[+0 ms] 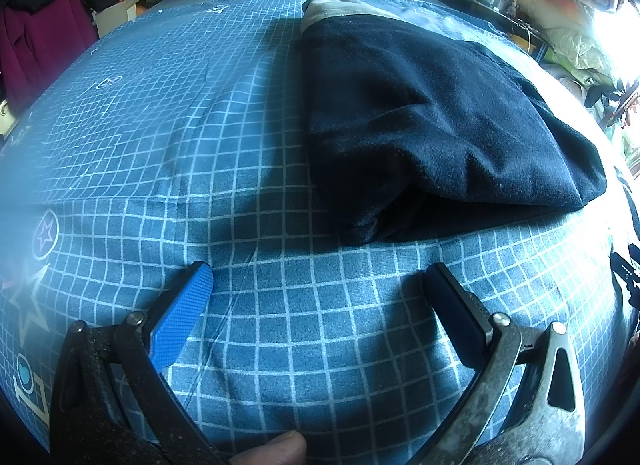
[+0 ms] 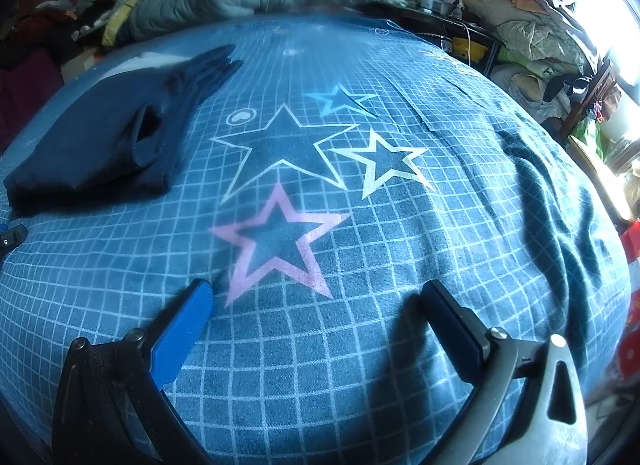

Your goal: Fold small clothes

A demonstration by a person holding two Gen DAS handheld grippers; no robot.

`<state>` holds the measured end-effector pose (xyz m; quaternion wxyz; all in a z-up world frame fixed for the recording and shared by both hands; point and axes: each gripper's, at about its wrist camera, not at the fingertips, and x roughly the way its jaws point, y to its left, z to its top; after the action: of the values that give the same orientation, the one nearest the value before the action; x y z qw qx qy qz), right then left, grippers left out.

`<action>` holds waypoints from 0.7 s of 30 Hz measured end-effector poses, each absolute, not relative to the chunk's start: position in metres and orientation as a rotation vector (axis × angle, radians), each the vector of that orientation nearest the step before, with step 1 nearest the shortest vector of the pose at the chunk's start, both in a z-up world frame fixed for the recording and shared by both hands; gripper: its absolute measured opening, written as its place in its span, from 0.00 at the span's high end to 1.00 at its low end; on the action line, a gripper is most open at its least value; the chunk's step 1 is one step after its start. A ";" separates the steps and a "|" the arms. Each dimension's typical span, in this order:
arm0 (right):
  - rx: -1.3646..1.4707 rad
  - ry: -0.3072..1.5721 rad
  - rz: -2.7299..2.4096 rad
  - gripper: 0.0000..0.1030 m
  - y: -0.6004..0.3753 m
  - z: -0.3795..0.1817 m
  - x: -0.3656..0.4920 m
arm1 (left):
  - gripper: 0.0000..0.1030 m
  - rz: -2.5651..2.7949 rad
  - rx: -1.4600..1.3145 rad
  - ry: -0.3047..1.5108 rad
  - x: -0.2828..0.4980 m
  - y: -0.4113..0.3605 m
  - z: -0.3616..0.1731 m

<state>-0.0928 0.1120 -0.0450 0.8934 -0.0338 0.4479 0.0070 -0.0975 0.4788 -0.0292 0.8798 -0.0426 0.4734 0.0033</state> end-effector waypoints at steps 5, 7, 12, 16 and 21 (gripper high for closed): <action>-0.073 0.927 0.014 0.00 0.113 -0.045 -0.091 | 0.00 0.008 -0.085 0.988 -0.097 0.479 -0.029; -0.073 0.927 0.015 0.00 0.112 -0.045 -0.091 | 0.00 0.008 -0.084 0.988 -0.096 0.480 -0.029; -0.073 0.925 0.015 0.00 0.113 -0.045 -0.091 | 0.00 0.010 -0.083 0.989 -0.095 0.480 -0.029; -0.074 0.925 0.014 0.00 0.113 -0.045 -0.091 | 0.00 0.009 -0.084 0.989 -0.095 0.480 -0.029; -0.075 0.926 0.014 0.00 0.113 -0.045 -0.091 | 0.00 0.012 -0.083 0.990 -0.095 0.480 -0.029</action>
<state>-0.0907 0.1130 -0.0449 0.8940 -0.0364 0.4466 0.0067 -0.0949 0.4801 -0.0295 0.8791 -0.0398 0.4749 0.0056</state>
